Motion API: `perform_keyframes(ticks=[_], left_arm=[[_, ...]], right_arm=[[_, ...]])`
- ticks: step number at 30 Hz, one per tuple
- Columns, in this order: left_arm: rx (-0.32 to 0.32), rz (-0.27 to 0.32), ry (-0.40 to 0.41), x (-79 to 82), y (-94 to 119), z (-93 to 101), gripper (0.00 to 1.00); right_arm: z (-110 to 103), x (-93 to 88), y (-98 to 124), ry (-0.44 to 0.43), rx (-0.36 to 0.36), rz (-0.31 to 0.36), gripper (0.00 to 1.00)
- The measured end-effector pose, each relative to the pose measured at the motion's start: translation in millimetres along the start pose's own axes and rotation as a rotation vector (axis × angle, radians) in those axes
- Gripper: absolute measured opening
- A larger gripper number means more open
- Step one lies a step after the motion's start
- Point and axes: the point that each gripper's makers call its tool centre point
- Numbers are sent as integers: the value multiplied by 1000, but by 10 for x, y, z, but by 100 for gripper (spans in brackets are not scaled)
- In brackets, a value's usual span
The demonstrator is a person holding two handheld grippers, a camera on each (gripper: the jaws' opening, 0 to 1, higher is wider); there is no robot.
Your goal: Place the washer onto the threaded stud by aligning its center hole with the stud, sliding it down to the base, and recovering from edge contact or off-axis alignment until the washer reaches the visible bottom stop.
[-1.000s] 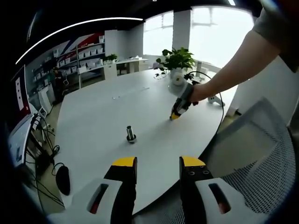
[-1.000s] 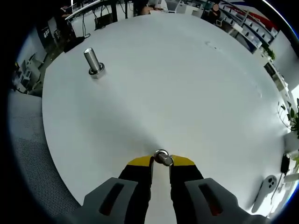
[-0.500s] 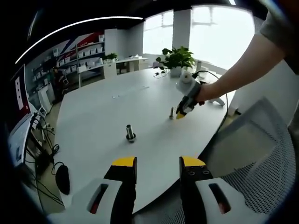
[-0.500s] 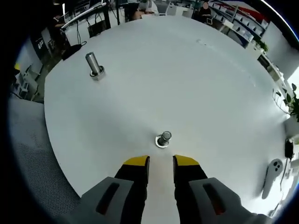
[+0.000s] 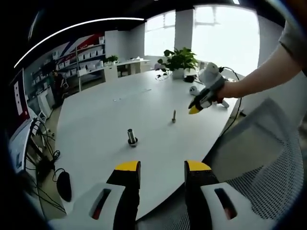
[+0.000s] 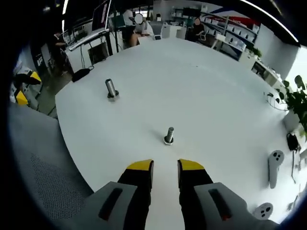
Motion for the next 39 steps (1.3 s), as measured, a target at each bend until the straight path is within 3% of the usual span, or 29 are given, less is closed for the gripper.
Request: perform_keyframes(ticks=[3, 8, 12, 14, 18, 21, 27, 39], left_arm=[[-1, 6, 11, 6, 2, -5, 35], [-11, 9, 6, 13, -1, 17, 35], [-19, 19, 8, 32, -3, 32, 35], [-24, 18, 6, 31, -6, 41, 35], [-25, 23, 3, 38, -4, 42, 35], [-23, 32, 3, 58, -1, 36, 35], [-10, 55, 10, 97, 11, 11, 35], [-11, 62, 17, 111, 8, 18, 35]], right_arm=[[-29, 64, 141, 11, -10, 43, 22], [-122, 211, 358, -100, -27, 159, 23], [-212, 276, 533, -124, -33, 217, 23], [-321, 380, 642, -136, -13, 282, 23], [-323, 455, 742, -97, -13, 289, 23], [-290, 557, 869, -154, -47, 347, 24], [-286, 639, 1077, -188, -82, 402, 24], [-368, 542, 1257, -205, -129, 416, 26]])
Point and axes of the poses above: the point that each gripper's makers call its tool centre point, and the gripper's own axes: y roughly backward along the fingers, z roughly to its right, x roughly out of its top, and after that the axes turned 13 degrees about z, right-handed
